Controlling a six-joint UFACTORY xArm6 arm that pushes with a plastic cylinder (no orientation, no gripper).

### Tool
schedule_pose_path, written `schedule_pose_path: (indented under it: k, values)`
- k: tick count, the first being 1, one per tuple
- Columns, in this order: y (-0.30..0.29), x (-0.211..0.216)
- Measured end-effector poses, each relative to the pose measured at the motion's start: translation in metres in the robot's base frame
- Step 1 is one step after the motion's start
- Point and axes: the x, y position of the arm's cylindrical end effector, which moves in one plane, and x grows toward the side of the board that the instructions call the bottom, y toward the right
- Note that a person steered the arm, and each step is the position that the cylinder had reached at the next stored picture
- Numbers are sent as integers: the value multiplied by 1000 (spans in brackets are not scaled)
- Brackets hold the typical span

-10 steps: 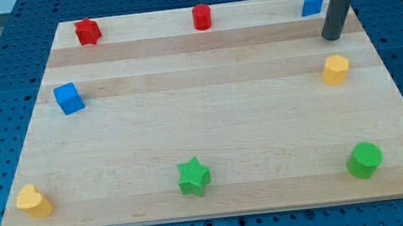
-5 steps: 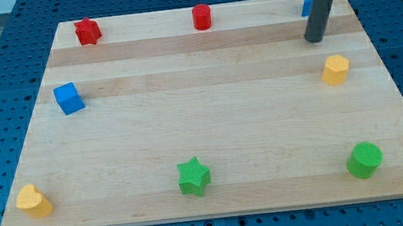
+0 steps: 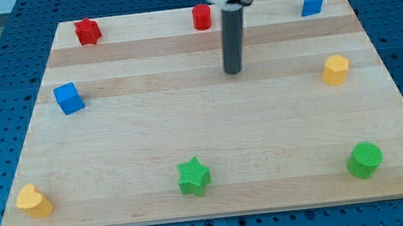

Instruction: Move the arm close to yellow heart

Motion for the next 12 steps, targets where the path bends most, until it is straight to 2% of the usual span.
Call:
schedule_pose_path:
  k: [2, 5, 7, 8, 12]
  values:
    - [-86, 75]
    - [-187, 165]
    - [-191, 183]
    - [-200, 226]
    - [-227, 226]
